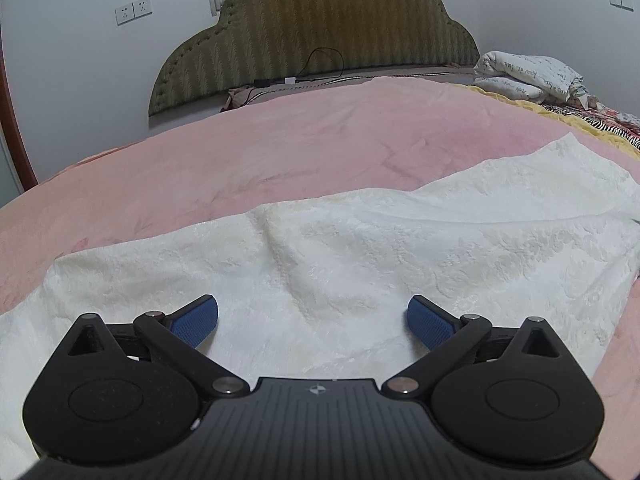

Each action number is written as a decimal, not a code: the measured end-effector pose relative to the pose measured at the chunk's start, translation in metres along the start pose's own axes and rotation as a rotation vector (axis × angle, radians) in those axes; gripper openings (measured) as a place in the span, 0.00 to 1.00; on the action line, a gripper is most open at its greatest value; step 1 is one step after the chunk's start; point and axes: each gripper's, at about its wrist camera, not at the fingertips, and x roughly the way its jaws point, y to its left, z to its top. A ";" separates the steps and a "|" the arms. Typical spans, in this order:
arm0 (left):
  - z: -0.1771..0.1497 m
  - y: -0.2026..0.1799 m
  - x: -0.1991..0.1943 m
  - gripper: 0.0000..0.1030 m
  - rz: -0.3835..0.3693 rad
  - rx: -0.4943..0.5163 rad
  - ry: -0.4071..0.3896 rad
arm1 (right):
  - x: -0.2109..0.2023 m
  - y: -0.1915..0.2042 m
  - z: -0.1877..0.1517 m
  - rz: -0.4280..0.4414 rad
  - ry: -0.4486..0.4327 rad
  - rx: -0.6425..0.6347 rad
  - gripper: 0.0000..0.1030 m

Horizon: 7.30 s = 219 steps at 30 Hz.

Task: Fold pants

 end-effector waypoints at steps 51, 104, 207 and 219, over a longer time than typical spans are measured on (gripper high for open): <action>0.019 0.104 -0.020 0.07 -0.385 -0.688 -0.039 | 0.061 0.205 -0.237 0.143 -0.021 -1.530 0.12; 0.065 0.083 -0.038 0.45 -0.196 -0.481 0.061 | 0.019 0.150 0.008 -0.035 -0.291 -0.683 0.06; -0.006 0.176 -0.026 0.19 -0.131 -0.679 0.214 | 0.140 0.198 -0.120 0.072 0.365 -1.014 0.68; -0.004 0.157 -0.042 0.61 0.064 -0.426 0.197 | 0.097 0.212 -0.209 0.077 0.317 -1.251 1.00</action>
